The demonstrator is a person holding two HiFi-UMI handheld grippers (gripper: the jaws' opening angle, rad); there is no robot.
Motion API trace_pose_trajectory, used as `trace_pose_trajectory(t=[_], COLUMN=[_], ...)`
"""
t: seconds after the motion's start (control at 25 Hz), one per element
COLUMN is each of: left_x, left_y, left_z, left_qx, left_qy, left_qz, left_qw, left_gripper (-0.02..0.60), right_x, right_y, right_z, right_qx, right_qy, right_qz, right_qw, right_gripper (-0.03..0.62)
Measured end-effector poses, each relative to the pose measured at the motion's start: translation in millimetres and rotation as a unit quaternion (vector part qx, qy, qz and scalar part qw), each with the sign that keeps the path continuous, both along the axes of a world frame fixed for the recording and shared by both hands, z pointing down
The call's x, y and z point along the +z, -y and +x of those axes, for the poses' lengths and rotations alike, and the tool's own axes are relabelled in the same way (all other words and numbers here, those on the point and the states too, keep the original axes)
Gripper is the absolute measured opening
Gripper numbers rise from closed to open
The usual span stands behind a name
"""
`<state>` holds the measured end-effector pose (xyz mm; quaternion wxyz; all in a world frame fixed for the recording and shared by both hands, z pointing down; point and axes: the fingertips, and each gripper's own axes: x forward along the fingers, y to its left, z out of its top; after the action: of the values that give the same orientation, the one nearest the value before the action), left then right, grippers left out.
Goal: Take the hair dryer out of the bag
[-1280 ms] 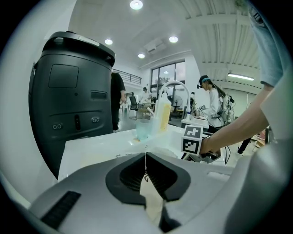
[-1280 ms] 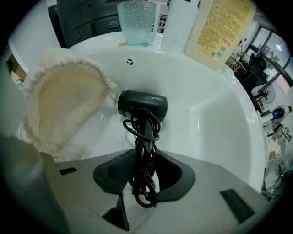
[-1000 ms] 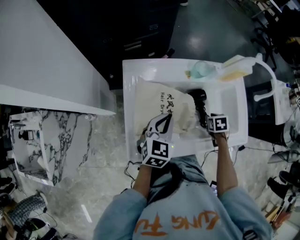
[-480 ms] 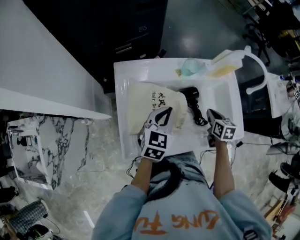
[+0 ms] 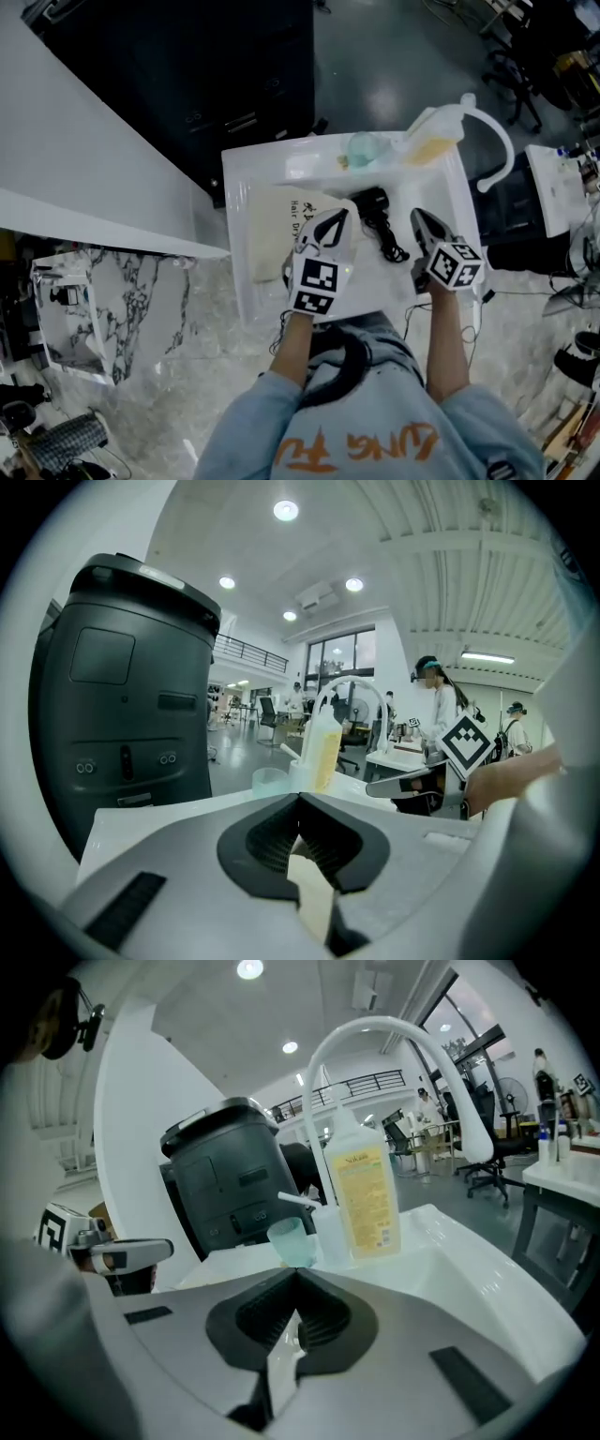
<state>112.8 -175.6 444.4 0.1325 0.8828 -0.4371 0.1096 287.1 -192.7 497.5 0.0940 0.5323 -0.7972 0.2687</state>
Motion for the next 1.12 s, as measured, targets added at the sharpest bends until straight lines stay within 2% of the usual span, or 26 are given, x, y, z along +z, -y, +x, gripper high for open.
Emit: trace_pose_trajectory(t=[0.24, 0.36, 0.44, 0.52, 0.6, 0.72, 0.84, 0.96, 1.12], left_x=[-55, -101, -141, -170, -186, -209, -219, -206, -188], left_y=[28, 41, 46, 50, 53, 63, 68, 60, 50], left_z=[22, 31, 35, 39, 40, 35, 25, 23, 26], left_qx=[-0.020, -0.025, -0.024, -0.026, -0.033, -0.065, -0.116, -0.149, -0.156], left_qy=[-0.015, -0.047, -0.070, -0.075, -0.075, -0.090, -0.103, -0.072, -0.021], left_qz=[0.046, 0.078, 0.114, 0.143, 0.153, 0.166, 0.173, 0.174, 0.187], left_qw=[0.9986, 0.9956, 0.9908, 0.9866, 0.9848, 0.9798, 0.9726, 0.9707, 0.9697], left_gripper=[0.002, 0.002, 0.002, 0.002, 0.002, 0.002, 0.002, 0.002, 0.002], right_x=[-85, -136, -167, -193, -215, -240, -253, -252, -239], right_y=[26, 38, 48, 54, 57, 61, 59, 48, 36], right_z=[-16, -23, -26, -27, -28, -28, -23, -15, -18], right_qx=[-0.040, -0.055, -0.066, -0.073, -0.072, -0.062, -0.027, 0.006, -0.013], right_qy=[0.008, 0.004, 0.002, 0.003, 0.009, 0.008, -0.007, -0.053, -0.081], right_qz=[0.092, 0.152, 0.186, 0.214, 0.237, 0.265, 0.289, 0.304, 0.301], right_qw=[0.995, 0.987, 0.980, 0.974, 0.969, 0.962, 0.957, 0.951, 0.950], right_gripper=[-0.003, -0.002, -0.002, -0.002, -0.002, -0.002, -0.002, -0.002, -0.003])
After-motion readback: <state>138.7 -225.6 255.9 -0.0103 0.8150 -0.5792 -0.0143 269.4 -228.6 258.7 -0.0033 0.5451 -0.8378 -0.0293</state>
